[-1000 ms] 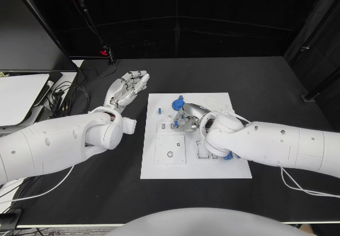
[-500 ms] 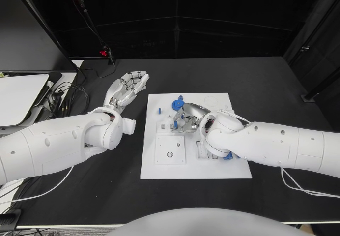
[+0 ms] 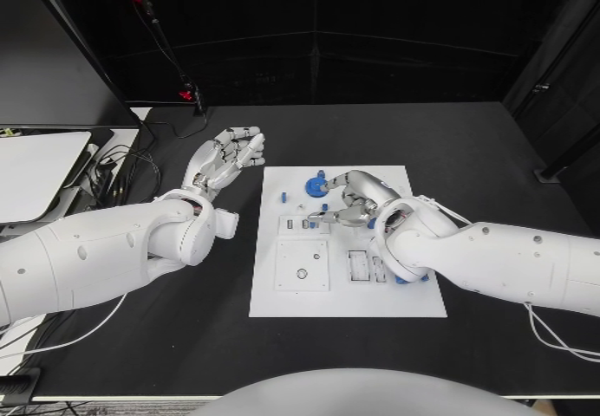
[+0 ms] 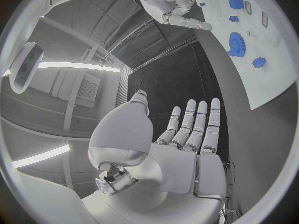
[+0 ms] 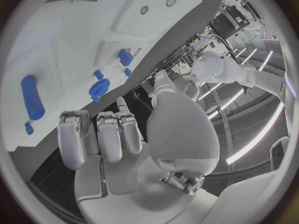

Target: Assemble the parts on the task board

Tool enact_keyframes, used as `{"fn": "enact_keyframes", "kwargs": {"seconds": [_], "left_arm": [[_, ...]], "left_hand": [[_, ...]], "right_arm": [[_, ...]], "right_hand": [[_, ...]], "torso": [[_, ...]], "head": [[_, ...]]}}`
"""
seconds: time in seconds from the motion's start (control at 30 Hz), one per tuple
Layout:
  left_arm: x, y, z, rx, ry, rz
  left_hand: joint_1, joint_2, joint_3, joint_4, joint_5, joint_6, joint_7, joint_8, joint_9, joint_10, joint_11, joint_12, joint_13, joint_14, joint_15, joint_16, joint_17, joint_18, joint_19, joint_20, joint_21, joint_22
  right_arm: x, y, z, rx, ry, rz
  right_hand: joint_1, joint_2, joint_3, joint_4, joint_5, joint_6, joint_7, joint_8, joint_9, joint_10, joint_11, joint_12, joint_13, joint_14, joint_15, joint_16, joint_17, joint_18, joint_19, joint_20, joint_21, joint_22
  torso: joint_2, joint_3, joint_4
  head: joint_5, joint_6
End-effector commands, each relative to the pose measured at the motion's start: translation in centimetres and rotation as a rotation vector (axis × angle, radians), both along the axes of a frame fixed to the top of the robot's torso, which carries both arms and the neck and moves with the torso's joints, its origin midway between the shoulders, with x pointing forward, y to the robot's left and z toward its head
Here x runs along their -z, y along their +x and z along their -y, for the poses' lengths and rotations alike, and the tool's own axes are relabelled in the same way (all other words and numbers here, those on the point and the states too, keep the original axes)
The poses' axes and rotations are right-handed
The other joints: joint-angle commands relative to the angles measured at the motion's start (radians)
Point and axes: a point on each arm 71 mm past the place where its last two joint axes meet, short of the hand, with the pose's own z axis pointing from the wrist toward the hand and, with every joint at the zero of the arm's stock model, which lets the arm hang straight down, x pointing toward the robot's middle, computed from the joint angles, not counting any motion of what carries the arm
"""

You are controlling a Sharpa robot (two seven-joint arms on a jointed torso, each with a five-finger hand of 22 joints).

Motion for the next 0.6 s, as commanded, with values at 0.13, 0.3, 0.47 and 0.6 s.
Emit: {"fn": "enact_keyframes", "kwargs": {"seconds": [0.13, 0.3, 0.47, 0.6], "left_arm": [[-1.0, -0.7, 0.5, 0.120, 0.118, 0.158], [-1.3, -0.9, 0.9, 0.202, 0.309, 0.159], [-1.7, -0.8, 1.3, 0.249, 0.457, 0.137], [-2.2, -0.6, 1.7, 0.280, 0.549, 0.103]], "left_hand": [[-0.025, 0.020, -0.050, 0.000, -0.005, 0.021, 0.112, -0.004, -0.001, 0.242, -0.055, 0.091, 0.049, 0.247, -0.068, 0.102, 0.058, 0.071, 0.122, -0.003, 0.098, 0.044], [-0.047, 0.011, -0.080, 0.000, -0.005, 0.082, 0.068, -0.039, -0.002, 0.529, -0.115, 0.219, 0.164, 0.530, -0.149, 0.242, 0.161, 0.081, 0.343, -0.073, 0.334, 0.171], [-0.069, -0.017, -0.065, -0.005, -0.004, 0.149, 0.037, -0.070, -0.002, 0.996, -0.147, 0.689, 1.095, 0.959, -0.194, 0.575, 0.809, 0.052, 0.517, -0.133, 0.688, 0.508], [-0.089, -0.055, -0.018, 0.002, -0.001, 0.216, 0.050, -0.124, -0.001, 1.135, -0.133, 0.797, 1.483, 1.257, -0.185, 0.691, 1.447, -0.028, 0.793, -0.132, 1.023, 1.041]], "right_arm": [[-2.1, 0.2, 3.1, 0.088, 0.312, -0.047], [-3.6, 0.2, 5.8, 0.033, 0.468, -0.079], [-3.9, 0.2, 7.6, 0.072, 0.571, -0.123], [-3.7, 0.3, 8.4, 0.097, 0.677, -0.202]], "right_hand": [[-0.051, 0.048, -0.024, -0.004, 0.042, 0.065, -0.022, 0.013, 0.006, 0.105, -0.025, 0.003, 0.263, 0.105, -0.028, 0.002, 0.263, 0.028, 0.000, -0.025, -0.073, 0.196], [-0.041, 0.145, -0.030, -0.012, 0.040, 0.047, -0.023, 0.000, 0.001, -0.045, -0.023, -0.142, 0.132, 0.100, -0.022, -0.002, 0.258, 0.089, -0.227, -0.021, -0.279, 0.079], [-0.069, 0.156, -0.066, -0.008, 0.027, 0.065, -0.030, 0.010, 0.005, -0.176, -0.027, -0.275, 0.003, 0.009, -0.025, -0.073, 0.172, 0.123, -0.363, -0.024, -0.426, 0.006], [-0.081, 0.169, -0.076, -0.007, 0.016, 0.066, -0.032, 0.011, 0.005, -0.227, -0.028, -0.328, -0.052, -0.014, -0.023, -0.088, 0.151, 0.129, -0.398, -0.023, -0.468, -0.010]], "torso": [[-0.005, 0.0001, -0.0006], [-0.007, 0.0009, -0.0034], [-0.010, 0.0034, -0.0052], [-0.009, 0.0033, -0.0058]], "head": [[0.013, -0.002], [0.018, -0.001], [0.024, -0.003], [0.029, 0.004]]}}
